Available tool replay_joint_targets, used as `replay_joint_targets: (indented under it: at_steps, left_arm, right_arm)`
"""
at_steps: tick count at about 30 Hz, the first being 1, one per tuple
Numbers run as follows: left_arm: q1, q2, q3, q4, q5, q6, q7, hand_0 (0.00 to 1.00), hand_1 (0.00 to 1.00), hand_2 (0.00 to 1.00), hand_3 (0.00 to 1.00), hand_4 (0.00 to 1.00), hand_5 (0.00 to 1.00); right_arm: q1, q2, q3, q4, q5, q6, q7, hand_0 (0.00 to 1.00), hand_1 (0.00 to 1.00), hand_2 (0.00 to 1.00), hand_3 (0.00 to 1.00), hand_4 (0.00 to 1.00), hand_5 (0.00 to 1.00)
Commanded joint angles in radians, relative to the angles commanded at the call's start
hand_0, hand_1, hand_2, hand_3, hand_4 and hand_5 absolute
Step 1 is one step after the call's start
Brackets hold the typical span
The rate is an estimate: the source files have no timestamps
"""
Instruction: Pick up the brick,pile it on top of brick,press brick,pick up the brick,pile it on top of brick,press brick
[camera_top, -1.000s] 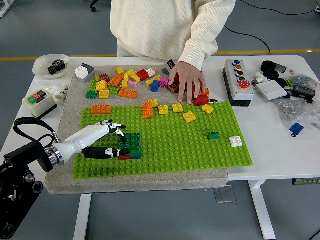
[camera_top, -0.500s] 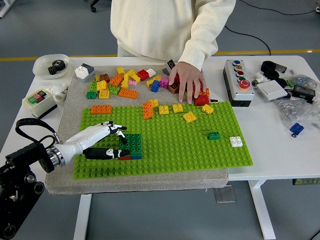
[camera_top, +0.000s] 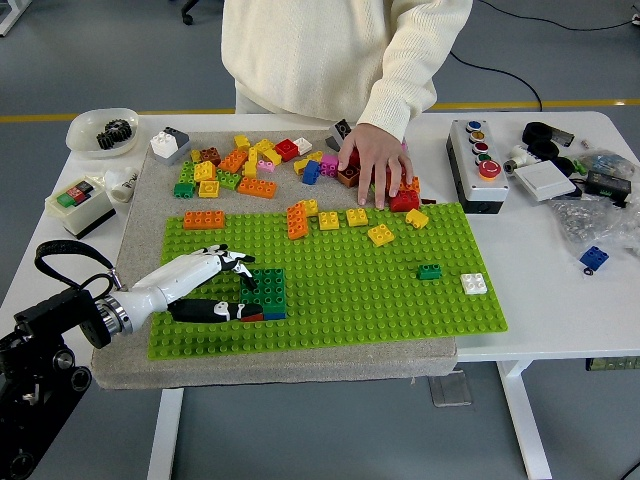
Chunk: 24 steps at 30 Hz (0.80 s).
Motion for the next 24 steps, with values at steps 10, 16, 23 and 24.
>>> replay_joint_targets:
  at_steps: [10, 16, 23, 24]
  left_arm:
    - [0.000, 0.000, -0.003, 0.009, 0.020, -0.011, 0.013, 0.998, 0.935, 0.939, 0.623, 0.998, 0.998]
    - [-0.001, 0.003, -0.002, 0.011, 0.029, -0.019, 0.017, 0.998, 0.933, 0.939, 0.624, 0.998, 0.998]
    - [0.001, 0.001, -0.024, -0.006, -0.045, -0.013, 0.004, 0.998, 0.926, 0.933, 0.623, 0.998, 0.998]
    - [0.002, 0.000, -0.032, -0.012, -0.061, -0.010, 0.003, 0.998, 0.926, 0.933, 0.623, 0.998, 0.998]
  right_arm:
    - [0.000, 0.000, 0.001, 0.000, 0.000, 0.000, 0.000, 0.744, 0.646, 0.720, 0.671, 0.891, 0.425]
    - [0.001, 0.000, 0.001, 0.000, 0.000, 0.000, 0.000, 0.744, 0.646, 0.720, 0.671, 0.891, 0.426]
    - [0.000, 0.001, 0.001, 0.000, 0.000, 0.000, 0.001, 0.744, 0.647, 0.720, 0.671, 0.891, 0.425]
    - [0.000, 0.001, 0.001, 0.000, 0.000, 0.001, 0.001, 0.744, 0.647, 0.720, 0.671, 0.891, 0.425]
